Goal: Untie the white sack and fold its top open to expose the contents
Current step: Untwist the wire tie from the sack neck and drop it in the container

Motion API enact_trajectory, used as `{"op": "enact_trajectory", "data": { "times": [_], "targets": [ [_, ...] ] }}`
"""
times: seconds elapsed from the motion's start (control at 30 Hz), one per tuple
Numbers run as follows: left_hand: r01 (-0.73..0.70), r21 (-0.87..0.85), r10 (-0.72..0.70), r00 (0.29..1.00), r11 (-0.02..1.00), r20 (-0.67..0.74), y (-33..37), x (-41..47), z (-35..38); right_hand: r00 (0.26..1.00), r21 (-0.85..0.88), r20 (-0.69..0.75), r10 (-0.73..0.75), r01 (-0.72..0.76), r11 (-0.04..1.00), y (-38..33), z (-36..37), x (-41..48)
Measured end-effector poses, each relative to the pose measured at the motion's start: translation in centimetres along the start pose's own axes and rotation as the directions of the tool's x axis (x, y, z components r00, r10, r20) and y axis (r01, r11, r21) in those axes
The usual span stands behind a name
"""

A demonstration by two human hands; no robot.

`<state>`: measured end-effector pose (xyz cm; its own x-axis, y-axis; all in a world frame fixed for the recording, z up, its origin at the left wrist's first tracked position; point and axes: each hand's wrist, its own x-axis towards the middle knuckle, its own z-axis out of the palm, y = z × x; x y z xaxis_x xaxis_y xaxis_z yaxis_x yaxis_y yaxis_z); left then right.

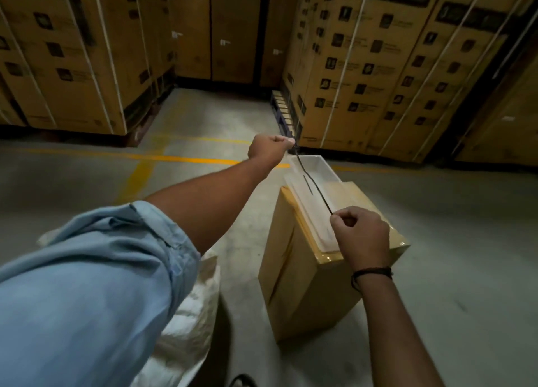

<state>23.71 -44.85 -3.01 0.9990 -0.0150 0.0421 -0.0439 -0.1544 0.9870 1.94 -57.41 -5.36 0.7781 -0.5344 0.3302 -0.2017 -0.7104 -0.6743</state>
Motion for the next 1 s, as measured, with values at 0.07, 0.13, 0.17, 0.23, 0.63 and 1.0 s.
{"op": "enact_trajectory", "data": {
  "times": [0.07,0.13,0.17,0.23,0.63,1.0],
  "targets": [
    [0.014,0.061,-0.013,1.000,0.998,-0.024,-0.7,1.2,2.4,0.994,-0.047,-0.102,0.027,-0.031,0.998,1.3,0.4,1.2],
    [0.026,0.157,-0.021,0.999,0.987,-0.037,-1.2,1.8,4.6,0.982,-0.120,-0.185,0.041,-0.064,0.991,2.3,0.8,1.7],
    [0.030,0.207,-0.022,0.999,0.978,-0.041,-1.3,2.1,5.6,0.978,-0.164,-0.203,0.041,-0.075,0.984,2.6,1.1,1.9],
    [0.044,0.319,-0.030,0.998,0.947,-0.047,-1.8,2.5,7.4,0.973,-0.249,-0.232,0.020,-0.079,0.965,3.3,1.6,2.0],
    [-0.043,0.420,0.077,0.995,0.906,-0.064,-3.7,2.8,9.1,0.980,-0.329,-0.200,0.012,-0.079,0.941,2.3,4.3,3.1],
    [-0.092,0.257,0.095,0.995,0.962,0.002,-4.0,-1.0,-2.9,0.985,-0.243,-0.154,-0.073,0.034,0.970,-2.5,4.6,1.3]
  ]
}}
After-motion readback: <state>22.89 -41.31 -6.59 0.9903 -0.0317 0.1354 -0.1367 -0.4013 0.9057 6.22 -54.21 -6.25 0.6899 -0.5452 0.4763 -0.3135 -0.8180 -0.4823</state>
